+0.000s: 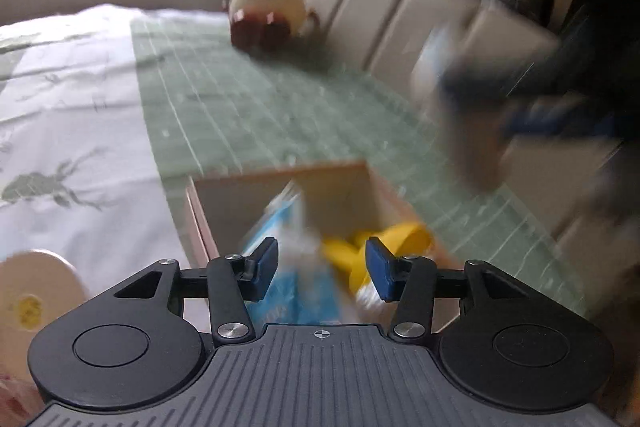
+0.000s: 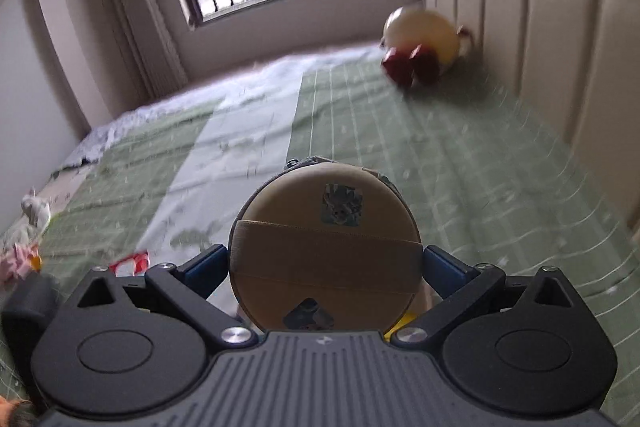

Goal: Organize soft objects
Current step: 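Carry the packet and puff into the pink box and open both grippers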

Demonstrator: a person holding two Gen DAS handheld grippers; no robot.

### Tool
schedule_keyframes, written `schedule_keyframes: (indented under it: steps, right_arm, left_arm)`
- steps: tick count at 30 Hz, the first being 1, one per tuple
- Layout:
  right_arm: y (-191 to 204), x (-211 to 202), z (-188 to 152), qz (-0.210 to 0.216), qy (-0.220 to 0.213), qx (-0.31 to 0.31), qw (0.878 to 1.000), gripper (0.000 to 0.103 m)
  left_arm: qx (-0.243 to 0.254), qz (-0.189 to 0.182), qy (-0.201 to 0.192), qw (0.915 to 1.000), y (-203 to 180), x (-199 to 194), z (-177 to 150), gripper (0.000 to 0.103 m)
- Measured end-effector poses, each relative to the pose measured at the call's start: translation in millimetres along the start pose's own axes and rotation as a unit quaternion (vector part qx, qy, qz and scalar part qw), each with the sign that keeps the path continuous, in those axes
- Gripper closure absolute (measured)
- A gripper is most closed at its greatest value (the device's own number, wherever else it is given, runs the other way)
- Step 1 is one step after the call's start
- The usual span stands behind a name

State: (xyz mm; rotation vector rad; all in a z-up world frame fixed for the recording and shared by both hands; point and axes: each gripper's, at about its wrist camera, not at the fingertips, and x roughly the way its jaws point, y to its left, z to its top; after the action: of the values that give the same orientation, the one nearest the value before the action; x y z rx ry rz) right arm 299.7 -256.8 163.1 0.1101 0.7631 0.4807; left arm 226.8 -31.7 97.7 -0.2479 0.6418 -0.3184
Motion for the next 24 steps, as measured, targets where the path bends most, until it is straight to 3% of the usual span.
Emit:
schedule_keyframes:
  steps: [4, 8, 10, 16, 21, 24]
  right_arm:
    - [15.2, 50.1, -5.4, -0.016, 0.041, -0.008, 0.999, 0.001]
    - [14.2, 117.8, -11.8, -0.040, 0.144, 0.029, 0.988, 0.001]
    - [11.6, 128.9, -15.8, -0.046, 0.161, 0.052, 0.984, 0.001]
    - [7.6, 88.3, -11.2, 0.007, 0.127, 0.103, 0.987, 0.001]
    - [36.8, 43.2, 4.1, -0.014, 0.070, 0.028, 0.997, 0.001]
    - [42.0, 37.5, 6.9, -0.012, 0.061, 0.038, 0.997, 0.001]
  left_arm:
    - [0.017, 0.015, -0.053, 0.9983, 2.5, -44.7, 10.4, 0.050]
    - [0.021, 0.021, -0.063, 0.9976, 15.1, -80.9, 12.0, 0.050]
    - [0.018, 0.025, -0.059, 0.9978, 26.2, -97.4, 4.4, 0.050]
    - [-0.030, 0.043, -0.054, 0.9972, 74.4, -129.8, -20.0, 0.050]
    - [-0.079, 0.047, -0.093, 0.9914, 107.5, -162.9, -36.3, 0.050]
    - [-0.106, 0.060, -0.113, 0.9861, 123.2, -181.6, -42.9, 0.050]
